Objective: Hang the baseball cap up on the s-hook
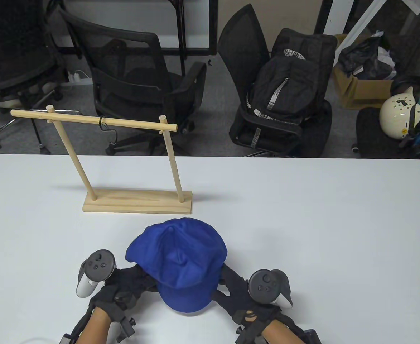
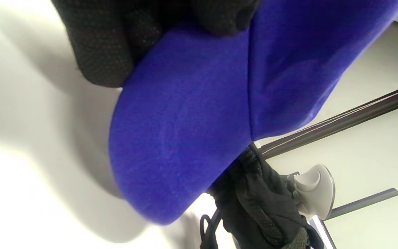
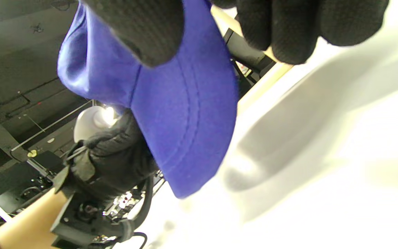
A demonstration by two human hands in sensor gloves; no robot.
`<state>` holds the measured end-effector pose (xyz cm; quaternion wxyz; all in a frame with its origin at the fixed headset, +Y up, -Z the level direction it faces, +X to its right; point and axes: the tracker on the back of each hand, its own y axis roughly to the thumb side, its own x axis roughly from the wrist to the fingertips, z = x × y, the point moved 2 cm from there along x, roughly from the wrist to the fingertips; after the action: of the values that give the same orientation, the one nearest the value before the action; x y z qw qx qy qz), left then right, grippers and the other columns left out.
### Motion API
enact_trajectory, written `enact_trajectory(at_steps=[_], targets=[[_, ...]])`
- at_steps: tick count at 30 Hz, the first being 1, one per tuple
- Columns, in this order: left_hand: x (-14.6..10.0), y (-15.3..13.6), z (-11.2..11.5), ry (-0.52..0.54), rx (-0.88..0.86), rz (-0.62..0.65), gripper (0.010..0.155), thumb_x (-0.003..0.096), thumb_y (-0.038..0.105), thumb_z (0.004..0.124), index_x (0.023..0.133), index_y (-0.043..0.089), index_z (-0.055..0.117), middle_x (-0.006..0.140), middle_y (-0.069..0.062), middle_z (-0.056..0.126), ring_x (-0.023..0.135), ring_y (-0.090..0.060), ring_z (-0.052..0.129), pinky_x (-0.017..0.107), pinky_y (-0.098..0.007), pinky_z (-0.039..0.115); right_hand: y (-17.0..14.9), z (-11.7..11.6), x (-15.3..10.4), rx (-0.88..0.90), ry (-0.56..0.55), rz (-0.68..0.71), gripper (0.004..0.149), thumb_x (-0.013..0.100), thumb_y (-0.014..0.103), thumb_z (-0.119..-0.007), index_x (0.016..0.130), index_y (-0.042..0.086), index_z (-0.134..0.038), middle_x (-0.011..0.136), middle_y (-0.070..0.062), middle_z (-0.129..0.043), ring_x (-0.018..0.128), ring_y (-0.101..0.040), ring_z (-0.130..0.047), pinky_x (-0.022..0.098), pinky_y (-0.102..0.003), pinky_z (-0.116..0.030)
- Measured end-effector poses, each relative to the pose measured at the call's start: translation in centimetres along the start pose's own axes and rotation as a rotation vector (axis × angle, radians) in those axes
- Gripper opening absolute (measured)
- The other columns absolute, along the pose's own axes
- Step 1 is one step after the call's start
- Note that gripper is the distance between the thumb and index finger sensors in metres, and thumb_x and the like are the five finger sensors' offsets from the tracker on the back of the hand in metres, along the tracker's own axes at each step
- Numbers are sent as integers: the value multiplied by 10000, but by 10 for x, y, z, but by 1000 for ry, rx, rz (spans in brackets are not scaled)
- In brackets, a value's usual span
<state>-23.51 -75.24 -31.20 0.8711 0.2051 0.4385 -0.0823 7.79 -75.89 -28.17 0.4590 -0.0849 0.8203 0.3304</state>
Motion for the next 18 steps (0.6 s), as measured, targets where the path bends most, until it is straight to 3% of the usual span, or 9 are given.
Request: enact_trajectory(at_steps=[8,18], targets=[[-7,31,-25,78,160,69,438,574,224,706,1011,205,734,954,-65,941,860,-346,1031,605,-500,916,-9,21,-8,-30,-12,-43,843,529,299,-776,1027,-195,-309,987,-510,-462,854,-689,-628,547,-777,-565],[-14,76,-89,192,258,161,439,575,218,707,1013,200,743,957,-86,945,864,-362,1029,608,-512,911,-16,47,-18,-73,-66,-82,841,535,304,-767,1031,-194,-304,996,-512,-442,864,-696,-610,555,-788,-536]])
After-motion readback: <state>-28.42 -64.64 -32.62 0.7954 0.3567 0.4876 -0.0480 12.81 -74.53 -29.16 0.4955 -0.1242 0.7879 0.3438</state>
